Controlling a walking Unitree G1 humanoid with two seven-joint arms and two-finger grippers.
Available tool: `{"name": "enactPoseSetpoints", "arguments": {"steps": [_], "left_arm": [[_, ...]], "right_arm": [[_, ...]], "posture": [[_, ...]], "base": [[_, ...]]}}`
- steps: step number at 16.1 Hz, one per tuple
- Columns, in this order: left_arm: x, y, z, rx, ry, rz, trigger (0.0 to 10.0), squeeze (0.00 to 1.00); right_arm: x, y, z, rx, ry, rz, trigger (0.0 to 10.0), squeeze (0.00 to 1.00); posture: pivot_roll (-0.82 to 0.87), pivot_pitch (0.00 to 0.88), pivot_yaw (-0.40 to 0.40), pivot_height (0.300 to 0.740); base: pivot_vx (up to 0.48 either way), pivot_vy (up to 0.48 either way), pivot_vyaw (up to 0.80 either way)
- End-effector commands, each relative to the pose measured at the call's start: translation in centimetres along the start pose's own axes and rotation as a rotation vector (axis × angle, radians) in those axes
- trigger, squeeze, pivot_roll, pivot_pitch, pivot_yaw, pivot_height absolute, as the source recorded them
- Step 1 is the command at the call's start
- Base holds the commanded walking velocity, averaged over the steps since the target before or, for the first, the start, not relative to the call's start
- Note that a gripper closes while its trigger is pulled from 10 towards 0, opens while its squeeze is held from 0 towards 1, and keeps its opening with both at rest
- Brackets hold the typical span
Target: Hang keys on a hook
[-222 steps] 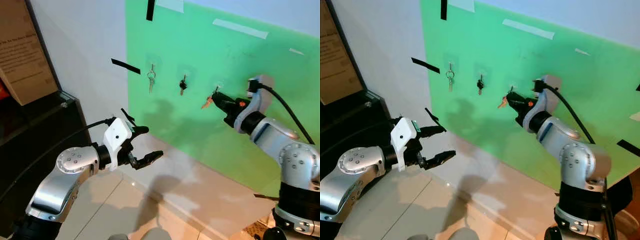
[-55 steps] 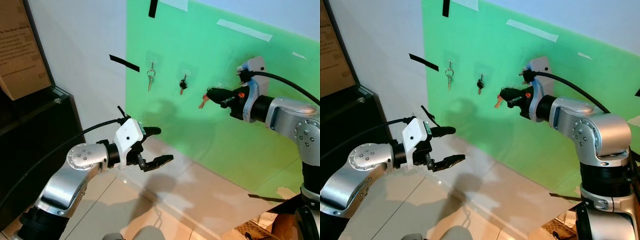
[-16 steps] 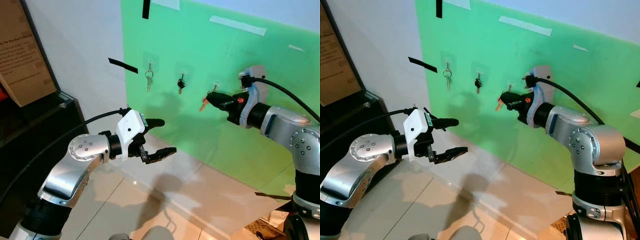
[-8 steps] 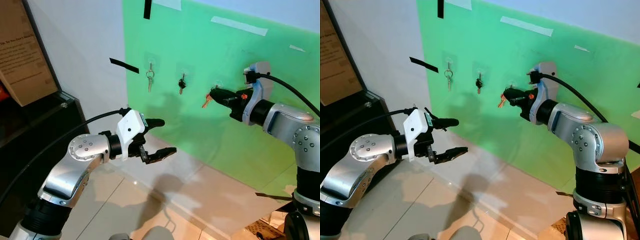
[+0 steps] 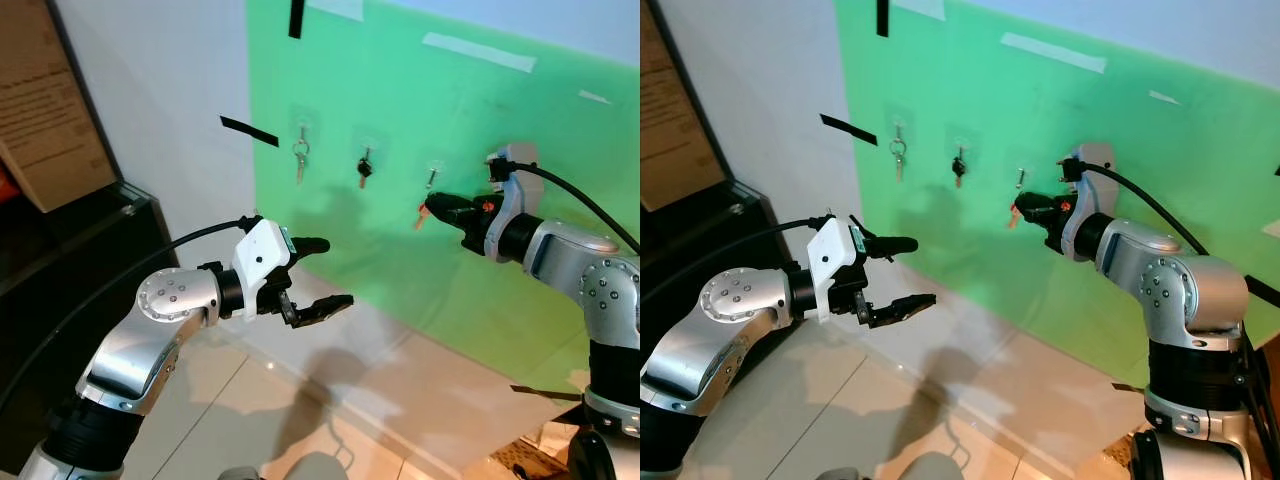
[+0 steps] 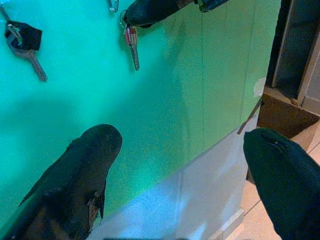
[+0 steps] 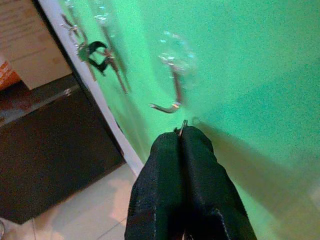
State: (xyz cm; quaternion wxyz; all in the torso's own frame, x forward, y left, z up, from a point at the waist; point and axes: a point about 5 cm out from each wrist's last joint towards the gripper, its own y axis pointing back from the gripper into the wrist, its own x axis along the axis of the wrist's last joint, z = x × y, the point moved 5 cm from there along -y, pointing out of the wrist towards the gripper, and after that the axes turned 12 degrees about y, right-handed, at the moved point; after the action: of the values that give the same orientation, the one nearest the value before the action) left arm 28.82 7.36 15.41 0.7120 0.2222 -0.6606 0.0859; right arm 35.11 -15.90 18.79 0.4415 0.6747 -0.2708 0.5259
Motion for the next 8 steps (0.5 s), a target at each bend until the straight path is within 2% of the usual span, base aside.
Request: {"name": "enactPoseSetpoints", "arguments": {"steps": [1,3,8], "left_arm": [[0.2,-0.1,0.2,-0.01,-0.005,0.002,10.0,0.0],[0.2,-0.2,0.2,-0.01,-0.004,0.003,10.0,0.0],[0.2,-0.1,0.2,-0.01,-0.002,0.004,10.0,0.0]], "right_arm": [[-0.3,0.2,1.1,-0.047,-0.06,0.005,10.0,0.0],[0.0,0.2,1.5,-0.053,-0.144,0.041,10.0,0.0],[0.2,0.3,-0.7,0.071,-0.236,0.087,10.0,0.0]], "posture": [[0.04,0.0,-0.068,0.74],[0.04,0.0,-0.07,0.74],[0.04,0.0,-0.075,0.74]], "base": [[0.0,0.0,0.0],[0.0,0.0,0.0],[0.0,0.0,0.0]]}}
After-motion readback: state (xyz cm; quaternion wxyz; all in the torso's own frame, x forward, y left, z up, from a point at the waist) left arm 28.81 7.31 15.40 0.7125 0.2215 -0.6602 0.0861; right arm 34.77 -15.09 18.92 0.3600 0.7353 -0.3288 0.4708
